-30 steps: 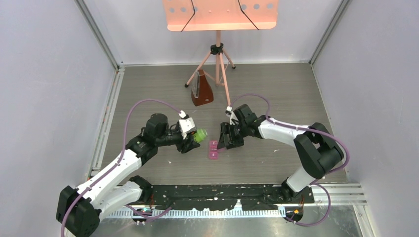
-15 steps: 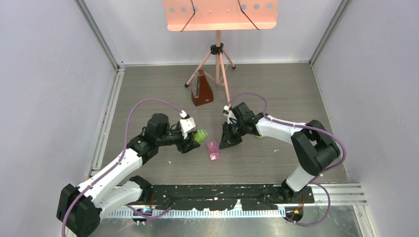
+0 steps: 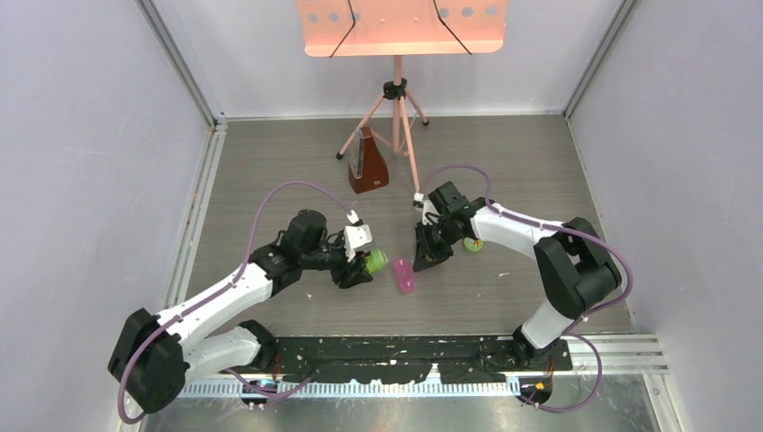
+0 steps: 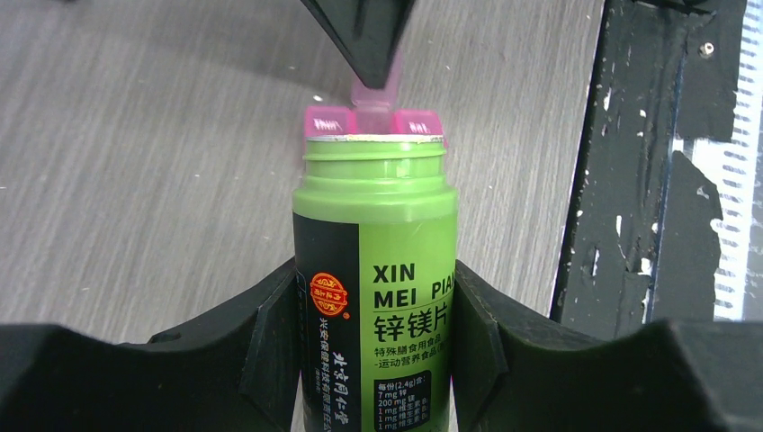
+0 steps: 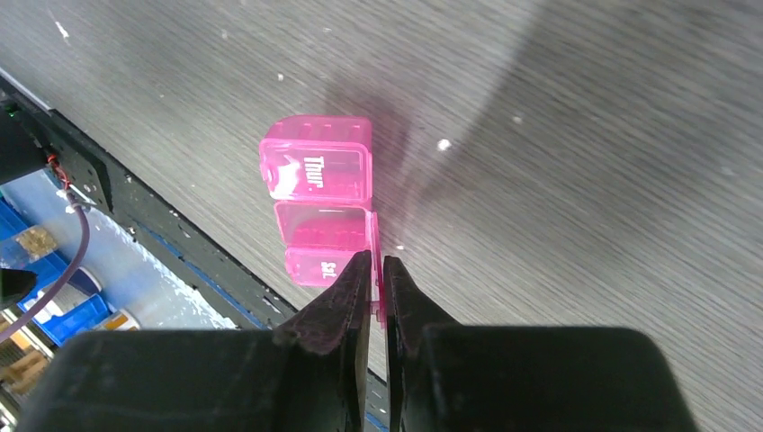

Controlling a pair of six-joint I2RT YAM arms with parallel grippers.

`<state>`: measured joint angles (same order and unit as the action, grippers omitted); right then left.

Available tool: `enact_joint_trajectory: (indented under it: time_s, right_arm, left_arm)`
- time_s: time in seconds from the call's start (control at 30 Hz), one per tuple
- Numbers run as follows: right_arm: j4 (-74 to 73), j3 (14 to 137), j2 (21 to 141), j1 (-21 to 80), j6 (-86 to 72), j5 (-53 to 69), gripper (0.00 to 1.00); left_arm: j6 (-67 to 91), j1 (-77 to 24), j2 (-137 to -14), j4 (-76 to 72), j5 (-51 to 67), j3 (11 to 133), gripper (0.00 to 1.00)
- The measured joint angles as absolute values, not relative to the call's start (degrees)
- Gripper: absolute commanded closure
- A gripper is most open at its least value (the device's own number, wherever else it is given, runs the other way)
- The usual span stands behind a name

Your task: Sort the pills into containers

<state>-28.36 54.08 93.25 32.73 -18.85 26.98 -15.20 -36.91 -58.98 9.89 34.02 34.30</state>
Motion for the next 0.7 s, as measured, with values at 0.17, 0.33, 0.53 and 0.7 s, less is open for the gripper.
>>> enact_joint_trajectory:
  time_s: [0.17,0.33,0.53,0.7]
  right_arm:
    - [-29.52,53.21,92.71,30.50,-16.99,26.55,0.66]
    - [-29.76,52.82,91.07,30.46,-16.34,26.39,0.45]
    - [-29.82,52.80,86.94,30.13,-16.32,26.11,0.30]
    - [-29.08,52.05,81.67,28.40,-17.47,24.86,0.30]
  left_arm:
    - [-16.97,-39.53,-63.53,10.92,34.04,35.22,1.00]
    - [-18.72,-41.34,-68.75,13.32,33.80,38.26,1.00]
    - [-19.64,-42.13,-71.50,15.27,32.93,40.77,1.00]
    - [-19.27,-43.55,-75.13,18.96,31.51,45.28,1.00]
